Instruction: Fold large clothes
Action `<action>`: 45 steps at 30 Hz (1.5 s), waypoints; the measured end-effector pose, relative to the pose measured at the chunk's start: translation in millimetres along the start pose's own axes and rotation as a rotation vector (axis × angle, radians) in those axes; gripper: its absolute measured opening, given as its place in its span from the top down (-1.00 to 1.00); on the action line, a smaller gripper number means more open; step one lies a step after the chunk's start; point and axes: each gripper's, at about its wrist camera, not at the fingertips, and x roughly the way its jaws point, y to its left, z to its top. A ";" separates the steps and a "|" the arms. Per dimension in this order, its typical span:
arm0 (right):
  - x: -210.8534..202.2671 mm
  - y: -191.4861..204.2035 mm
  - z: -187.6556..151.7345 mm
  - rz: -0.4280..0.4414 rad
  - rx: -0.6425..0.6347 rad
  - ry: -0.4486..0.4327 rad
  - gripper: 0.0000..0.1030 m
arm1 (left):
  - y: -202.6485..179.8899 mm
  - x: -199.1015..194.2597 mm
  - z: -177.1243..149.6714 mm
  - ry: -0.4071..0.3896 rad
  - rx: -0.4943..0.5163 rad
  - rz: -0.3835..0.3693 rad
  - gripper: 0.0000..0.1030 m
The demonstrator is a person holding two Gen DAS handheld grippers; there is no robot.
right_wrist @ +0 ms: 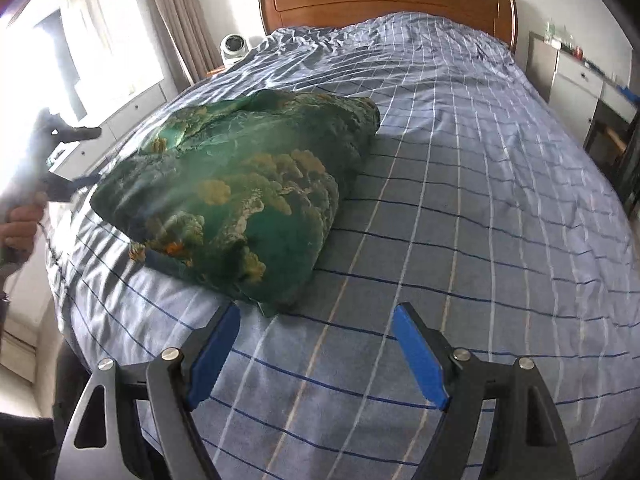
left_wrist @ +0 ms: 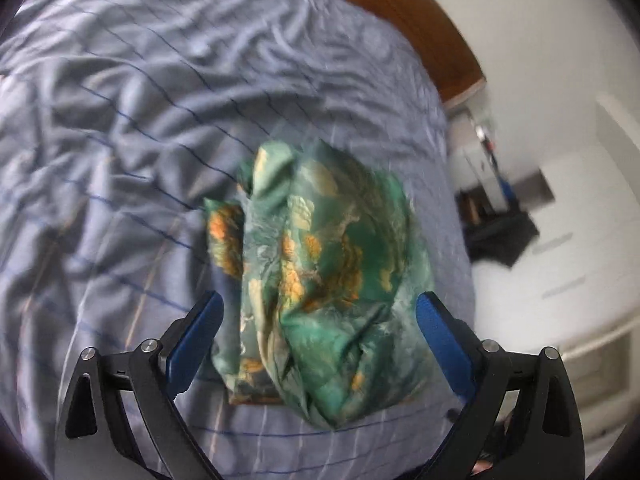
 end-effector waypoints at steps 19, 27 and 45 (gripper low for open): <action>126.1 -49.6 72.6 0.479 0.227 0.098 -0.61 | 37.1 123.0 -8.4 0.180 -0.086 -0.076 -0.99; 168.7 -44.2 76.7 0.542 0.322 0.127 -0.78 | 4.6 136.3 0.4 0.145 -0.005 -0.015 -0.23; 116.6 -50.9 192.4 0.367 0.053 -0.124 -0.55 | -95.0 141.1 47.5 -0.040 0.221 0.055 -0.04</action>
